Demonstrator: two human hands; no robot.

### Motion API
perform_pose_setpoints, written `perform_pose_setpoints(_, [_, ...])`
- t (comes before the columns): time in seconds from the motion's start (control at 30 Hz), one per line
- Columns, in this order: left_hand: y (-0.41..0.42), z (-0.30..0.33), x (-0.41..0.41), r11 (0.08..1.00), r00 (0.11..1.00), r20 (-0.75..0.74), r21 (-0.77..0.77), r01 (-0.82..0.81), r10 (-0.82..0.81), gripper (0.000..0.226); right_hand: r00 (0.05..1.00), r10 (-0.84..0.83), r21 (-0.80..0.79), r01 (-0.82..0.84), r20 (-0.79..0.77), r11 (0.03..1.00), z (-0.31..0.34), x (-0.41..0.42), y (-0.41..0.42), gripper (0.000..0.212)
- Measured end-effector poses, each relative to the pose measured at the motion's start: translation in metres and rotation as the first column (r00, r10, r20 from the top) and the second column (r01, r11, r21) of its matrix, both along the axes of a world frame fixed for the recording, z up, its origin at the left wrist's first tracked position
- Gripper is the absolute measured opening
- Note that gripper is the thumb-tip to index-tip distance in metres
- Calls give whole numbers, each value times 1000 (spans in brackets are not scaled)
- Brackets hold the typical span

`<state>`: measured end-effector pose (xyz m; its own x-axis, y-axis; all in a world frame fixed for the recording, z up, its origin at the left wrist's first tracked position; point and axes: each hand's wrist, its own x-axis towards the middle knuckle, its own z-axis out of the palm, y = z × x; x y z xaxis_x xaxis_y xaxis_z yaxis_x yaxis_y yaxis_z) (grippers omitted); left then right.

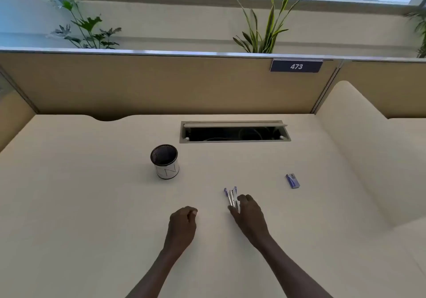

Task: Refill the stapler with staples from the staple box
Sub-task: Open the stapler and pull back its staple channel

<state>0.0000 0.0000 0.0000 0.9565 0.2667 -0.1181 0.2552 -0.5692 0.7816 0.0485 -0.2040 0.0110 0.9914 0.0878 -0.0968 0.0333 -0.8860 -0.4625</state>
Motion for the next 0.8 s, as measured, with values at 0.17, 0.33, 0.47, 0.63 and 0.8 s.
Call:
perform_pose_setpoints(0.17, [-8, -4, -8, 995, 997, -61, -84, -51, 46, 18, 996, -74, 21, 75, -57, 997, -3, -1, 10, 26])
perform_pose_setpoints(0.33, [-10, -5, -8, 987, 996, -49, -139, -81, 75, 15, 993, -103, -30, 101, -60, 994, -5, 0, 16, 15])
perform_pose_setpoints(0.47, [-13, -2, -3, 965, 991, -66, -228, -132, 120, 17, 990, -116, 72, 122, -82, 990, -4, -1, 18, 14])
perform_pose_setpoints(0.63, [-27, 10, 6, 898, 980, -119, -394, -196, 161, 21, 991, -128, 160, 132, -34, 978, -4, -16, 21, 20])
perform_pose_setpoints(0.8, [-35, 31, 13, 584, 981, -185, -791, -183, 58, 18, 992, -23, 241, -8, 124, 970, 14, -42, 31, 15])
